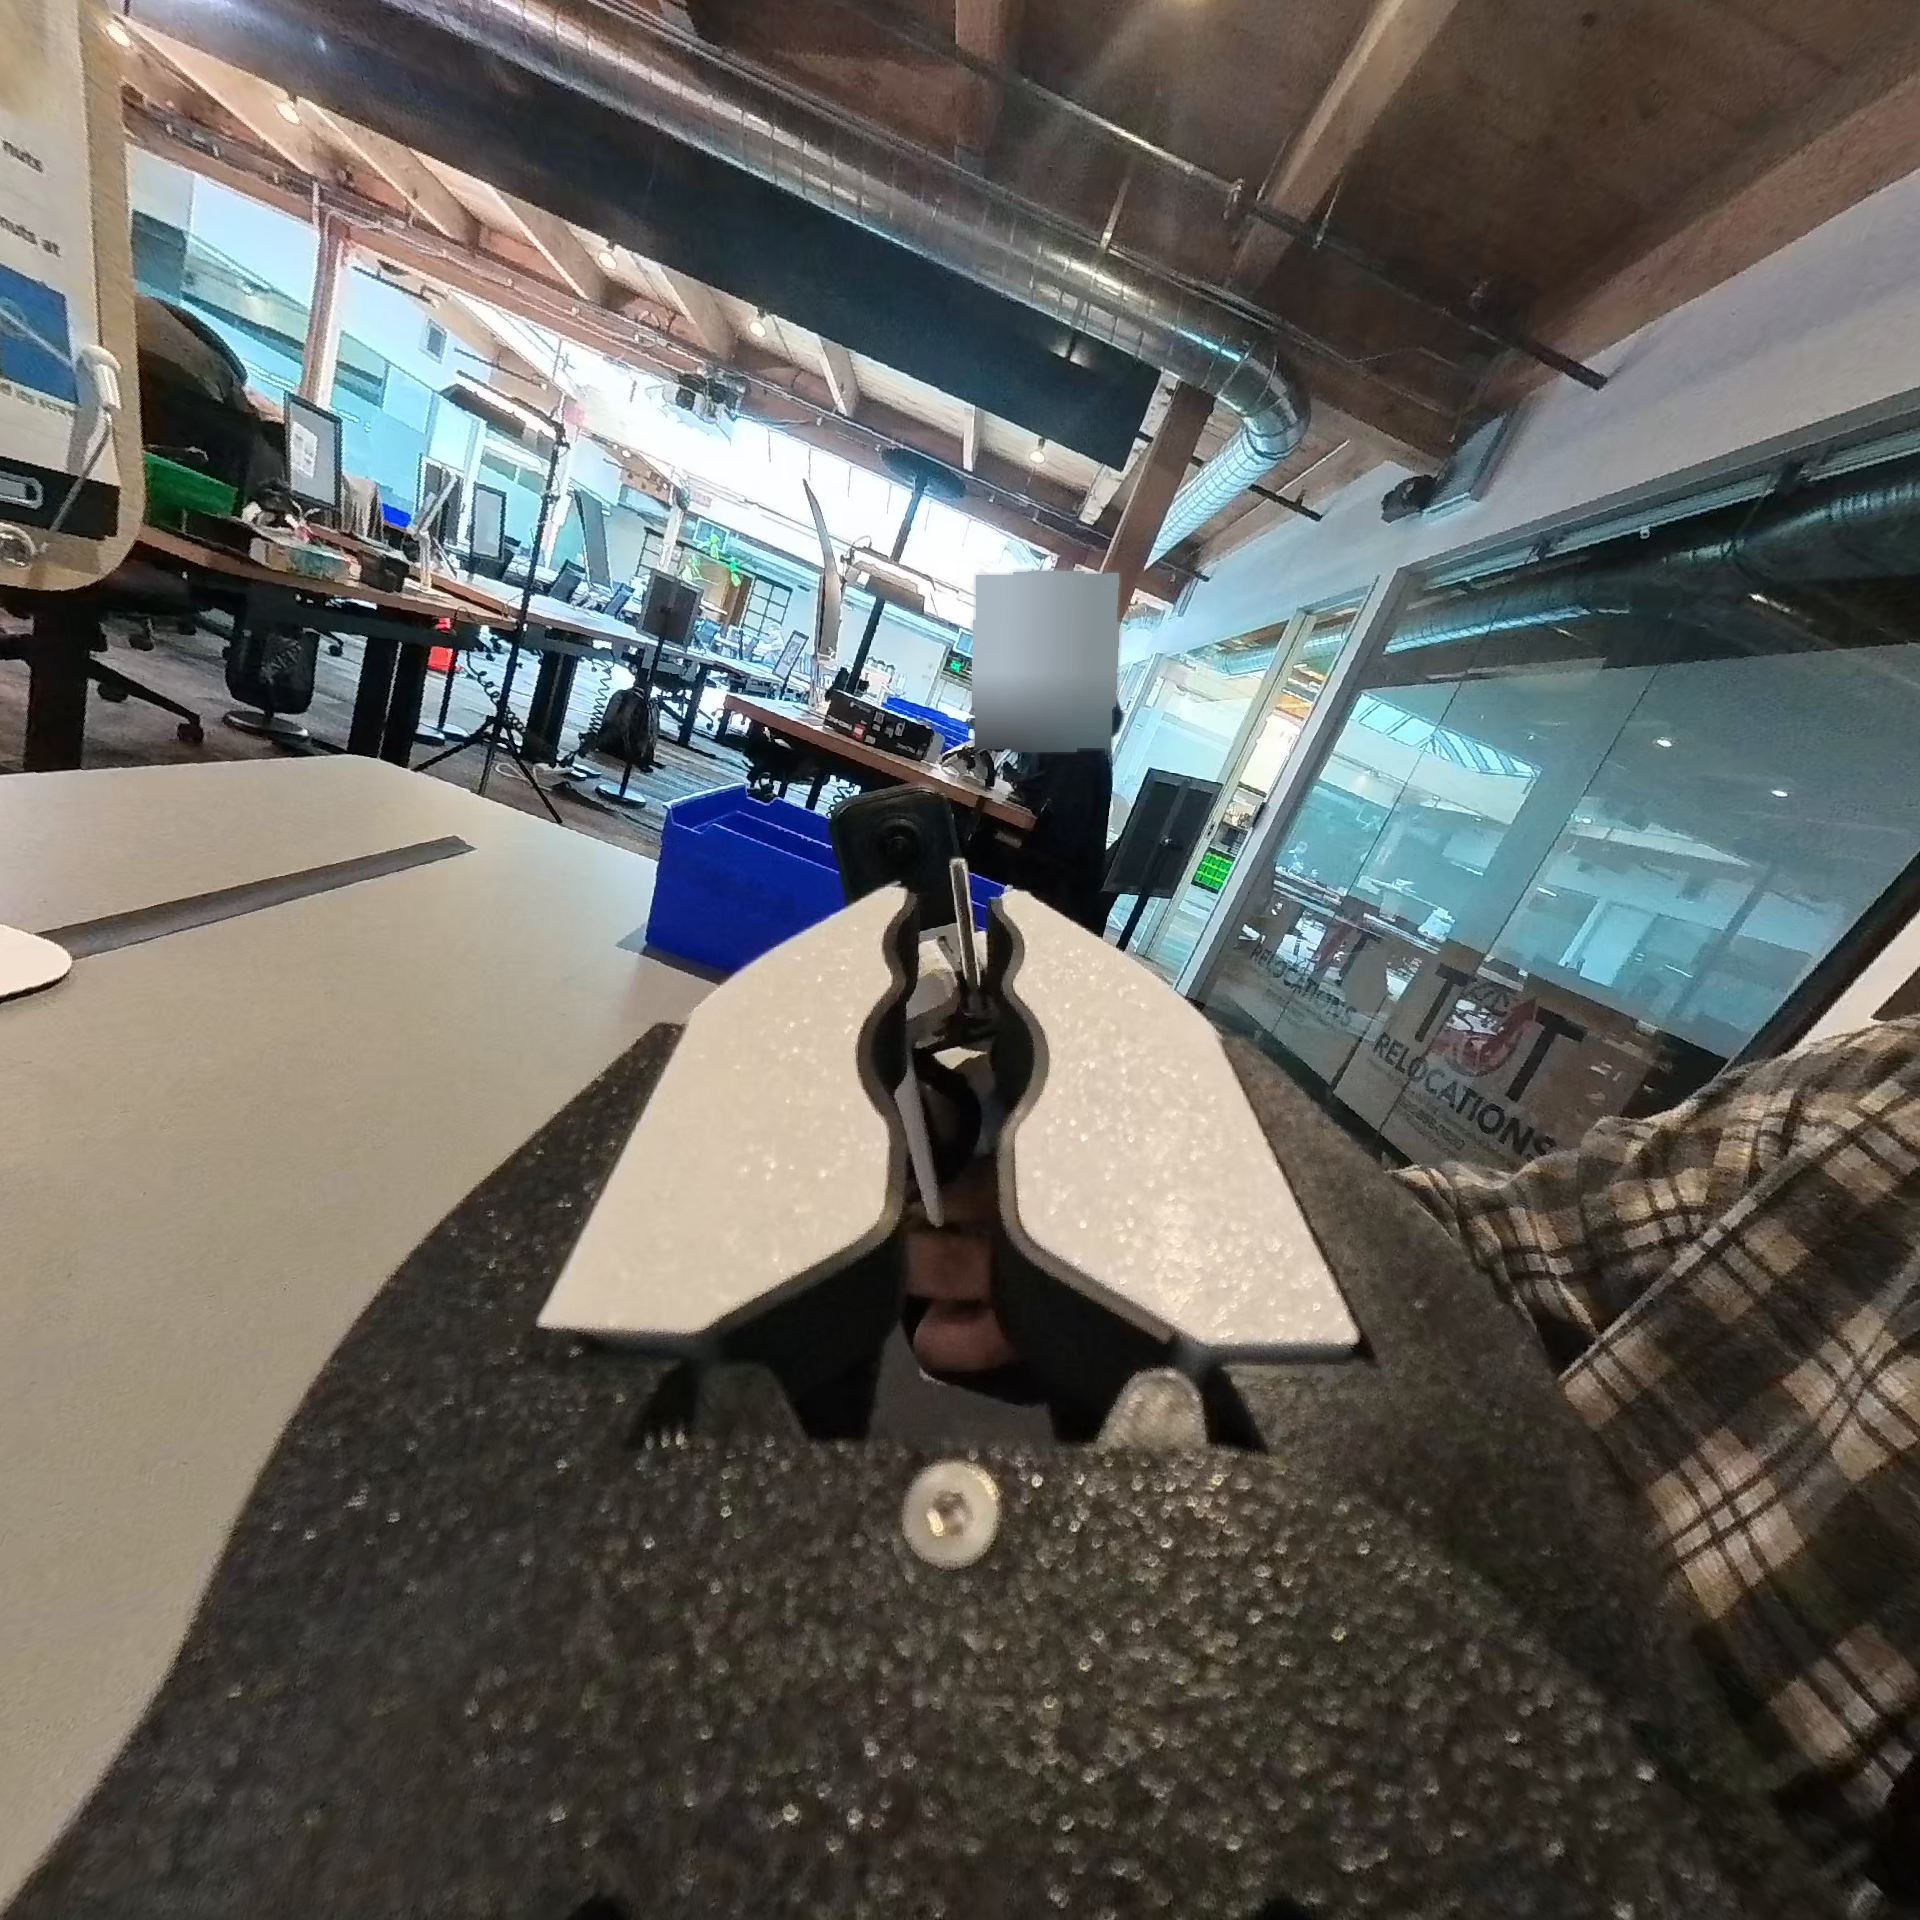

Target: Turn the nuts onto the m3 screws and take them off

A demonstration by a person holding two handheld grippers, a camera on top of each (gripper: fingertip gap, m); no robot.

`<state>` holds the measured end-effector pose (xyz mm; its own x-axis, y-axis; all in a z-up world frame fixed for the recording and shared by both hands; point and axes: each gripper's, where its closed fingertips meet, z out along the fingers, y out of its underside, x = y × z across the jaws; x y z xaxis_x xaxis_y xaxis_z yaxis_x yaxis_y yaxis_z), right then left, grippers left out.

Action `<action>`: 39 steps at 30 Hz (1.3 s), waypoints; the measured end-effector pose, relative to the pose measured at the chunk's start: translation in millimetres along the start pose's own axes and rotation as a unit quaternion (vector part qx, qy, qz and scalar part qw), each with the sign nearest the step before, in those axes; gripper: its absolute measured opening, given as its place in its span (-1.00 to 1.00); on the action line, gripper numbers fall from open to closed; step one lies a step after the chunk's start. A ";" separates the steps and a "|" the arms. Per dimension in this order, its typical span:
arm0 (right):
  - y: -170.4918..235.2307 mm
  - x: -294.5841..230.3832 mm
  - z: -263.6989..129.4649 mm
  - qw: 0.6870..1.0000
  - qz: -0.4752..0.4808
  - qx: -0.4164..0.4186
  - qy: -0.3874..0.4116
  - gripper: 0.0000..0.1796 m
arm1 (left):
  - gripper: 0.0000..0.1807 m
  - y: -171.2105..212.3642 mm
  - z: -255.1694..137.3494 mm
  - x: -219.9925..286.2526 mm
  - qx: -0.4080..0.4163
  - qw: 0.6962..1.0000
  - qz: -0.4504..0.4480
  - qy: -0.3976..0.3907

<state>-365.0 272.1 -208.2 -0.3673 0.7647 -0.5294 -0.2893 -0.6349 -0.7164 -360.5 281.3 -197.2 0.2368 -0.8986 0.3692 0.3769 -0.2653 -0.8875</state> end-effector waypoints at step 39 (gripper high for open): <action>1.3 -0.2 0.3 1.000 0.007 0.010 -0.004 -0.98 | -0.97 2.7 2.8 3.3 -0.006 1.000 0.006 -0.004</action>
<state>-365.5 271.1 -208.9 -0.3794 0.7542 -0.5359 -0.3008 -0.6483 -0.6995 -356.1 278.6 -197.6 0.2483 -0.8987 0.3614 0.3626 -0.2597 -0.8950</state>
